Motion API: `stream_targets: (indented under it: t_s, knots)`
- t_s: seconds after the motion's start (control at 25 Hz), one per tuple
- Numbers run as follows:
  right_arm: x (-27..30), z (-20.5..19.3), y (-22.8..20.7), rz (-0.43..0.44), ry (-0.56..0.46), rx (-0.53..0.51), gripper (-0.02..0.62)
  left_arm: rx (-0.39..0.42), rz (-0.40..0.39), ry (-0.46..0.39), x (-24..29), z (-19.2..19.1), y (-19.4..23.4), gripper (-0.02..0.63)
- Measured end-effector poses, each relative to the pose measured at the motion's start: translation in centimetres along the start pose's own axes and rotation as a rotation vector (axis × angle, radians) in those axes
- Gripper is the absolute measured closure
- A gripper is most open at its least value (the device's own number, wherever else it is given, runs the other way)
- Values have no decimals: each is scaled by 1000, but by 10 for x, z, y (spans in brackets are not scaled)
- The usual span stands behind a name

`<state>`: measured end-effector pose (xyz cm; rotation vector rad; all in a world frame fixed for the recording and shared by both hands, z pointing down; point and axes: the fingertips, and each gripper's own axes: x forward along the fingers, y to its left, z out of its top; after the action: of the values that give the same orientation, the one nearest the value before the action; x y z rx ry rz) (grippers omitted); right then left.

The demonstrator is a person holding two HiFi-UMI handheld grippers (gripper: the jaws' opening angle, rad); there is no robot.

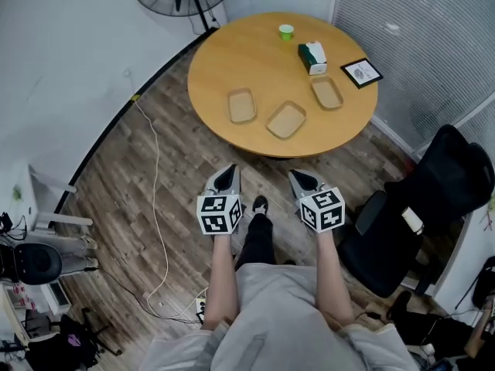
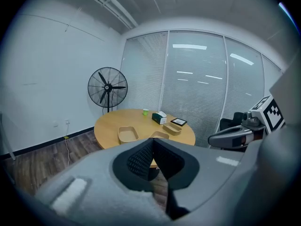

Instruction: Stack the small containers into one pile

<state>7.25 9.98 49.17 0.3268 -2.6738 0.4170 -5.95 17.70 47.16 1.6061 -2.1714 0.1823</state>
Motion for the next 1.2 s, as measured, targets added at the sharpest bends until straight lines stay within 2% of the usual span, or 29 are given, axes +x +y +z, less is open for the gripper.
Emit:
stream_targets:
  t_s: [0.28, 0.6, 1.04, 1.2]
  knots:
    - [78, 36, -49, -21, 22, 33, 597, -7, -16, 60, 89, 28, 44, 598]
    - [177, 67, -73, -34, 81, 49, 597, -35, -18, 112, 164, 53, 113, 598]
    - [287, 70, -107, -69, 189, 123, 595, -80, -59, 231, 256, 37, 168, 598]
    - [319, 66, -114, -103, 216, 159, 543, -108, -65, 279, 279, 21, 185, 597]
